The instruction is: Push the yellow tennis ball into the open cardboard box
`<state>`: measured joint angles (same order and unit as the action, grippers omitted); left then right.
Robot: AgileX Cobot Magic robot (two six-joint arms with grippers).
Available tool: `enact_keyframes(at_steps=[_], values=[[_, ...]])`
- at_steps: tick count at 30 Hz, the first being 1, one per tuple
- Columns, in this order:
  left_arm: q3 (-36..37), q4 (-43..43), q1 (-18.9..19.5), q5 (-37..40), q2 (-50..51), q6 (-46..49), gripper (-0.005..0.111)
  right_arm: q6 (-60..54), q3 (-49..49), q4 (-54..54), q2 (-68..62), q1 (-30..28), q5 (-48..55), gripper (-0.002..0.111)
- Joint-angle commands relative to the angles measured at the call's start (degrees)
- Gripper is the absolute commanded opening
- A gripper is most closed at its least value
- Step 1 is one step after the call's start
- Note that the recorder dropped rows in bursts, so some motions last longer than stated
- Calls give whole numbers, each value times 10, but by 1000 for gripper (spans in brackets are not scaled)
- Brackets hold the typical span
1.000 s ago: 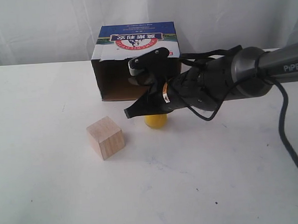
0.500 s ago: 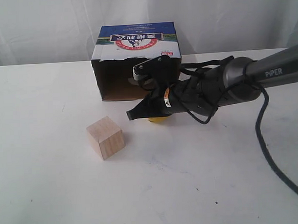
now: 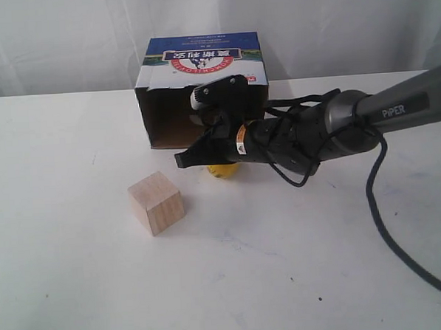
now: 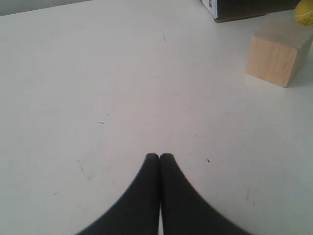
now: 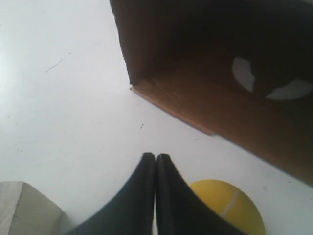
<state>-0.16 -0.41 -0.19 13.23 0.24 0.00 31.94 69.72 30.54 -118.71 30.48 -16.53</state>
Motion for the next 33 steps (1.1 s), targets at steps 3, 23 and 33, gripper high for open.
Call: enact_keyframes(at_steps=[3,23,33], values=[[2,-4,-1,0,-2,0,0,-2,4,-1,4,-3,-4,0],[2,-4,-1,0,-2,0,0,-76,-39,-32,117,-2,322,0],[2,-4,-1,0,-2,0,0,-608,-23,-448,155,-2,680,0]])
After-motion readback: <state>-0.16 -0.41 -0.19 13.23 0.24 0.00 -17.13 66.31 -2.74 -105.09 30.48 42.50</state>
